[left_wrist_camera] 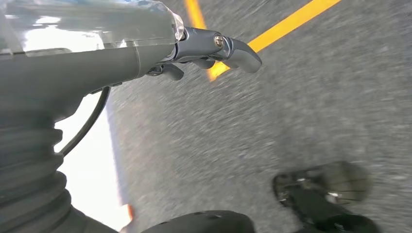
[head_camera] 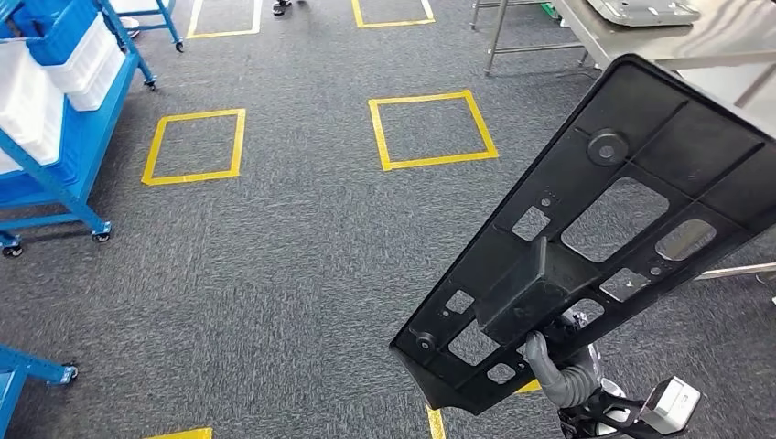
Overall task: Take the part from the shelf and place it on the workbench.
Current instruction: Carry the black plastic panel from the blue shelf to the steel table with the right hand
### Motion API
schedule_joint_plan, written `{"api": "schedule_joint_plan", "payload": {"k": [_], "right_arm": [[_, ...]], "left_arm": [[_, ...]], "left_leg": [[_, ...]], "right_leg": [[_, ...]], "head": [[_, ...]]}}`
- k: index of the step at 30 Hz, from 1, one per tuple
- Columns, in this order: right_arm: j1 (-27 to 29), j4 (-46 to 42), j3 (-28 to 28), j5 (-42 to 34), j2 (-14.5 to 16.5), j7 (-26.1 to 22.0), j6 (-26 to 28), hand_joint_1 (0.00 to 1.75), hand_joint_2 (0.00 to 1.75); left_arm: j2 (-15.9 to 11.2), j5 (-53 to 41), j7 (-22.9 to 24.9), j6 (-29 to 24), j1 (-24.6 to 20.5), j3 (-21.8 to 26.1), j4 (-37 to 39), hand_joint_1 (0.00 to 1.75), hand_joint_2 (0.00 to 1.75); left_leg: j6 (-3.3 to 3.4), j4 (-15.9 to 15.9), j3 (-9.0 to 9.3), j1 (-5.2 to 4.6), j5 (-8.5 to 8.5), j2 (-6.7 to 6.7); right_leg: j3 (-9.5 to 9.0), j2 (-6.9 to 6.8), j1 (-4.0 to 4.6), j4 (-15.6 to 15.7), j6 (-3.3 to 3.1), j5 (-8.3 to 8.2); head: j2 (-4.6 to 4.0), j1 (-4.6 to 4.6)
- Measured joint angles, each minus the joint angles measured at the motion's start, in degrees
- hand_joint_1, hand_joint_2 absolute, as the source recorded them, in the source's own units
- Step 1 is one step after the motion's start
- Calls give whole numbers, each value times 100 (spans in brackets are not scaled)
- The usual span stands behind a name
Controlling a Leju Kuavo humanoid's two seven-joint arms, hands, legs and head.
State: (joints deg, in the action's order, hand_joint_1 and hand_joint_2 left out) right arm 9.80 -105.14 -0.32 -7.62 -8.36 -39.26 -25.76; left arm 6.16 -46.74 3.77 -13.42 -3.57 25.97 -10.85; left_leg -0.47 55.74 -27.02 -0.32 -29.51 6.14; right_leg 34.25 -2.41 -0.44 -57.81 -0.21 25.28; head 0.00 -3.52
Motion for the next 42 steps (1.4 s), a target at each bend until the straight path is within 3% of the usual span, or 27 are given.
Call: {"api": "schedule_joint_plan", "payload": {"k": [2,4,5,6,7,9,11,13,15,17,19,21,22,23,26,28,30,32,34,35,36,37,38,40,42], "right_arm": [[-43,-26,-47,60,94,-14,-77,175,175],[-144,-43,-64,111,203,-13,-132,175,175],[-196,-43,-66,135,253,-2,-156,175,175],[-238,-42,-66,156,304,16,-181,175,175],[-272,-41,-66,169,345,37,-206,175,175],[-342,-38,-66,180,408,96,-260,175,175],[-415,-32,-66,175,438,155,-307,175,175],[-457,-22,-66,167,444,198,-331,175,175],[-462,-17,-68,158,445,226,-340,175,175],[-468,-13,-71,141,446,247,-348,175,175],[-481,4,-73,126,450,310,-349,175,175],[-475,25,-73,126,456,407,-327,175,175],[-466,32,-73,128,460,445,-313,175,175],[-460,36,-73,129,463,469,-303,175,175],[-464,32,-75,130,475,499,-294,175,175],[-468,26,-75,129,484,524,-294,175,175],[-464,23,-77,128,490,537,-294,175,175],[-467,15,-80,127,498,538,-295,175,175],[-477,9,-81,126,517,538,-298,175,175],[-479,10,-82,127,527,539,-300,175,175],[-475,10,-81,128,536,540,-300,175,175],[-472,11,-82,135,541,542,-295,175,175],[-466,11,-82,146,543,543,-281,175,175],[-432,7,-85,158,542,536,-227,175,175],[-362,-2,-96,133,541,502,-186,175,175]], "left_arm": [[-34,-24,-385,-138,-26,0,-4,0,175],[-78,-54,-630,-206,-91,-1,-6,0,175],[-97,-67,-692,-221,-134,-2,-6,0,175],[-118,-79,-732,-234,-176,-3,-8,0,175],[-136,-91,-759,-243,-212,-3,-10,0,175],[-178,-105,-784,-259,-254,-4,-17,0,175],[-210,-93,-797,-274,-243,-4,-20,0,175],[-222,-78,-819,-294,-215,-4,-21,0,175],[-218,-72,-805,-289,-191,-4,-21,0,175],[-209,-62,-679,-227,-143,-2,-21,0,175],[-192,-57,-366,-108,-66,3,-21,0,175],[-156,-69,100,22,18,12,-19,0,175],[-131,-79,312,71,57,16,-18,0,175],[-104,-91,453,100,87,19,-17,0,175],[-39,-110,595,127,125,20,-16,0,175],[-28,-112,622,141,118,21,-17,0,175],[-23,-116,637,153,104,22,-17,0,175],[-20,-119,644,155,104,23,-17,0,175],[-19,-119,646,156,118,25,-17,0,175],[-17,-119,653,158,125,25,-17,0,175],[-17,-117,683,170,130,26,-17,0,175],[-17,-115,734,191,133,28,-17,0,175],[-16,-114,803,221,135,30,-17,0,175],[-15,-132,901,280,147,33,-17,0,175],[-15,-186,855,299,166,33,-17,0,175]], "left_leg": [[-53,278,-98,27,-196,-189],[-87,1040,-471,50,-562,-469],[-97,1453,-692,54,-707,-530],[-100,1744,-864,54,-760,-556],[-94,1799,-933,54,-680,-566],[-60,1243,-761,54,-236,-640],[-15,458,-474,62,136,-893],[28,146,-373,57,208,-1035],[93,100,-356,55,238,-926],[166,34,-334,69,293,-795],[206,2,-334,63,311,-653],[214,6,-342,49,298,-503],[209,9,-342,46,289,-427],[200,13,-339,46,277,-357],[144,42,-313,32,227,-206],[81,56,-290,11,194,-139],[12,52,-261,13,167,-76],[-53,225,-305,37,28,-222],[-95,859,-584,60,-321,-478],[-108,1289,-794,64,-507,-539],[-116,1636,-973,65,-617,-561],[-116,1800,-1073,65,-615,-568],[-108,1741,-1071,65,-498,-575],[-69,1006,-771,70,-47,-689],[-17,314,-474,78,214,-881]], "right_leg": [[-18,120,-26,39,-73,-21],[-18,238,-32,52,-122,-36],[-13,301,-23,50,-131,-40],[-14,372,-13,48,-136,-42],[-19,447,-6,43,-136,-42],[-32,602,2,30,-134,-41],[-17,741,8,1,-107,-42],[26,862,-5,-12,-38,-58],[60,953,-24,-6,44,-82],[159,744,-11,-184,92,46],[456,404,-11,-810,122,412],[778,289,-38,-1501,161,698],[813,269,-51,-1597,176,691],[715,243,-59,-1434,184,573],[74,-14,-41,-280,147,130],[-86,-97,0,26,90,86],[-84,22,8,32,26,75],[-105,134,-20,69,-49,52],[-117,240,-29,88,-102,40],[-115,300,-22,85,-116,41],[-114,367,-13,81,-122,43],[-116,438,-6,75,-124,44],[-122,518,-2,68,-123,46],[-137,670,-3,52,-108,55],[-120,794,7,29,-64,62]], "head": [[0,-1],[0,-1],[0,-1],[0,-1],[0,0],[0,0],[0,0],[0,0],[0,0],[0,0],[0,1],[0,0],[0,0],[0,0],[0,0],[0,0],[0,0],[0,-1],[0,-1],[0,-1],[0,-1],[0,-1],[0,-1],[0,0],[0,-1]]}}
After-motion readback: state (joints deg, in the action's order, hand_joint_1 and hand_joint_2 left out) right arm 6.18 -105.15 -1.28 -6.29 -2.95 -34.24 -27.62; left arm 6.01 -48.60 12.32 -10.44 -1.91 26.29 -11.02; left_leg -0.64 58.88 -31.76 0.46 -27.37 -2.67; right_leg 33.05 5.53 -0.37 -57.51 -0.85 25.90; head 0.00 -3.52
